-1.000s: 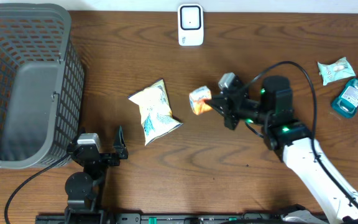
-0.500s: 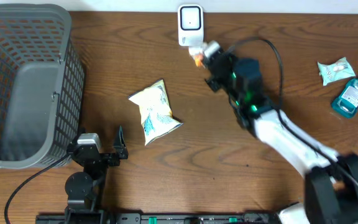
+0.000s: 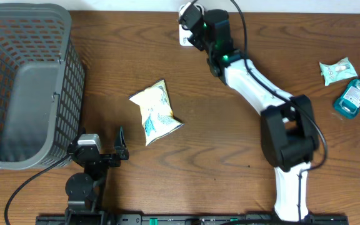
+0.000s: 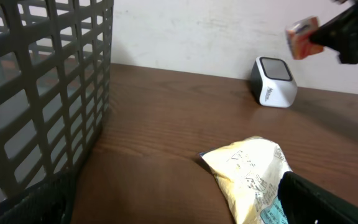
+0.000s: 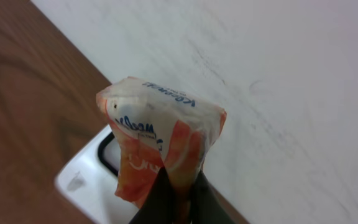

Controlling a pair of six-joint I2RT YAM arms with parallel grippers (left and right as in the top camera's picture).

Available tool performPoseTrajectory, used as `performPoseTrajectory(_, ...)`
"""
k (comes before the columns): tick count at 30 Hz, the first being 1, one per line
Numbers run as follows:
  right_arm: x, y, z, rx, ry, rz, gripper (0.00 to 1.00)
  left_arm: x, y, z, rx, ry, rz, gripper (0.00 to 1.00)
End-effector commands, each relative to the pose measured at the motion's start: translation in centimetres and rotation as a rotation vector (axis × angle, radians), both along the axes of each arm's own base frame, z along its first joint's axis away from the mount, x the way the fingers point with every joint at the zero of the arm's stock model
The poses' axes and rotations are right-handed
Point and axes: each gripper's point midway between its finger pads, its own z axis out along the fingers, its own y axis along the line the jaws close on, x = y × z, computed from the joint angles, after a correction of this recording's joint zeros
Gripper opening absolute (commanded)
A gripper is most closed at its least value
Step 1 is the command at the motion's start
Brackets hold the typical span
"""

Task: Scan the item barcode
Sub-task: 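Hold the Kleenex packet in front of the scanner window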

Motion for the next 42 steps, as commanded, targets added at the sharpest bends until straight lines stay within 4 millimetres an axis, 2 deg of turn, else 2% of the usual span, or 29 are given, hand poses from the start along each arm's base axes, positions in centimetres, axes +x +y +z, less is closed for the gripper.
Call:
performPoseTrajectory(1, 2.4, -0.6, -0.4, -0.056, -0.039, -0.074, 0.01, -0.1, 0.0, -1.6, -0.003, 0.047, 0.000, 0.98)
performPoseTrajectory(3, 3.0, -1.0, -1.8, -0.112, -0.040, -0.096, 0.01, -0.1, 0.0, -1.6, -0.003, 0.047, 0.000, 0.98)
performPoseTrajectory(7, 3.0, -1.3, -3.5, -0.214, -0.019, -0.073, 0.01, -0.1, 0.0, -1.6, -0.003, 0.047, 0.000, 0.98)
performPoseTrajectory(14, 3.0, -1.2, -3.5, -0.322, -0.049, -0.022, 0.01, -0.1, 0.0, -1.6, -0.003, 0.047, 0.000, 0.98)
performPoseTrajectory(21, 3.2, -0.6, -5.0, -0.496, -0.085, 0.072, 0.01, -0.1, 0.0, -1.6, -0.003, 0.047, 0.000, 0.98)
performPoseTrajectory(26, 3.7, -0.9, -5.6, -0.534, -0.107, 0.051, 0.01, -0.1, 0.0, -1.6, -0.003, 0.047, 0.000, 0.98)
performPoseTrajectory(31, 3.8, -0.7, -5.3, -0.526, -0.123, 0.053, 0.01, -0.1, 0.0, -1.6, -0.003, 0.047, 0.000, 0.98)
performPoseTrajectory(36, 4.2, 0.3, -3.1, -0.495, -0.217, 0.055, 0.01, -0.1, 0.0, -1.6, -0.003, 0.047, 0.000, 0.98)
performPoseTrajectory(42, 3.9, 1.4, -3.9, -0.568, -0.230, 0.160, 0.01, -0.1, 0.0, -1.6, -0.003, 0.047, 0.000, 0.98)
